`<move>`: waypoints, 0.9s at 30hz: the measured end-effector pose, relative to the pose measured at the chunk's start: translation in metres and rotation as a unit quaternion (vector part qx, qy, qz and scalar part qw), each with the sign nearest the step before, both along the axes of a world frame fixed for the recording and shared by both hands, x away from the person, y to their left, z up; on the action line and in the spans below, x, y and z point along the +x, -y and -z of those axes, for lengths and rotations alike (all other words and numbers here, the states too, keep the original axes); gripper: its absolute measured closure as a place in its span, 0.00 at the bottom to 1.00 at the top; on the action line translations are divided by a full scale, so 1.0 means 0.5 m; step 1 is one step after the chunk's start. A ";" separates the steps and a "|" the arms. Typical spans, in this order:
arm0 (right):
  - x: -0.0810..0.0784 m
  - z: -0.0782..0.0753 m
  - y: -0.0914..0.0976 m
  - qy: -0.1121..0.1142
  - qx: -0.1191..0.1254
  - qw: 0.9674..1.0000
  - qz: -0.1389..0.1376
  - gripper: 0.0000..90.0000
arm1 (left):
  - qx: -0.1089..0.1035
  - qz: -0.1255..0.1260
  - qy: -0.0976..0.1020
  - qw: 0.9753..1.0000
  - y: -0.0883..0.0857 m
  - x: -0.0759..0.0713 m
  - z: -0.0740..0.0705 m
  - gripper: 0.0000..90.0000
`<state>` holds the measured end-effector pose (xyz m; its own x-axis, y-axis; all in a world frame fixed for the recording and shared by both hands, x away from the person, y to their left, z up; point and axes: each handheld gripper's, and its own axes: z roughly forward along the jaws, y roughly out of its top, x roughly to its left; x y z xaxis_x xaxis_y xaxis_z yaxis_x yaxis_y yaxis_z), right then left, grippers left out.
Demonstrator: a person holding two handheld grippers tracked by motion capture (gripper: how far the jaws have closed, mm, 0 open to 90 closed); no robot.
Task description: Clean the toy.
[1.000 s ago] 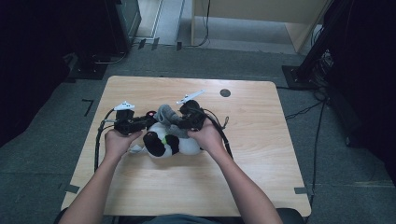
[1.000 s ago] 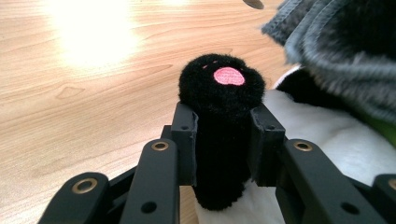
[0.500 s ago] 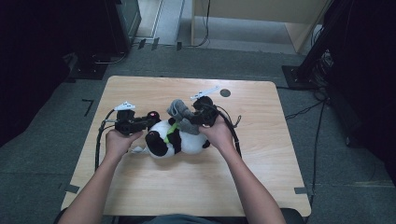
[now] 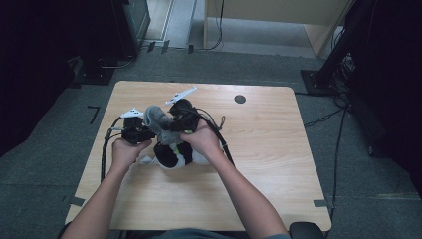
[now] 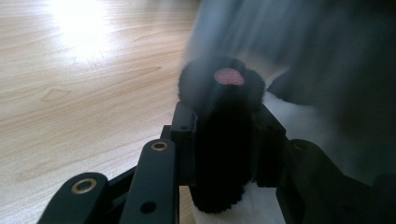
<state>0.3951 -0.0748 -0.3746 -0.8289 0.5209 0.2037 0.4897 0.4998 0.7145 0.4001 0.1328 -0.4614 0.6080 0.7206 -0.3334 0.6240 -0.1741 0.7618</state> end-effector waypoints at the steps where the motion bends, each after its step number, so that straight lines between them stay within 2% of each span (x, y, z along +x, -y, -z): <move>1: 0.001 0.013 -0.011 -0.010 -0.009 1.000 -0.003 0.89 | 0.001 -0.001 0.001 1.000 0.000 0.000 0.001 0.76; 3: 0.005 0.044 -0.021 -0.022 -0.025 0.999 -0.001 0.89 | 0.004 0.001 0.002 1.000 0.000 0.000 0.001 0.76; 5: 0.008 0.068 -0.015 -0.024 -0.043 0.999 0.006 0.89 | 0.008 0.002 0.002 1.000 0.000 0.000 0.002 0.76; 7: 0.013 0.077 0.000 -0.034 -0.032 0.999 0.015 0.89 | 0.004 0.002 0.001 1.000 0.001 0.000 0.001 0.76; 14: 0.019 0.074 0.055 -0.040 -0.041 0.998 0.040 0.90 | 0.001 0.005 0.003 1.000 -0.001 0.001 0.001 0.76; 19: 0.020 0.062 0.077 -0.032 -0.048 0.997 0.049 0.89 | 0.005 0.008 0.007 1.000 -0.002 0.002 0.001 0.76; 24: 0.028 0.047 0.128 -0.031 -0.048 0.995 0.078 0.89 | 0.006 0.004 0.003 1.000 -0.004 0.004 0.005 0.76; 26: 0.033 0.050 0.154 -0.040 -0.048 0.994 0.087 0.89 | 0.003 0.005 0.005 1.000 -0.003 0.003 0.005 0.76; 27: 0.035 0.052 0.167 -0.049 -0.037 0.994 0.089 0.89 | 0.004 0.005 0.006 1.000 -0.001 0.002 0.004 0.76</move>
<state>0.4127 -0.1583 -0.4008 -0.7000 0.6749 0.2336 0.6404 0.4484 0.6235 0.4011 0.1335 -0.4637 0.6185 0.7173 -0.3208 0.6136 -0.1859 0.7674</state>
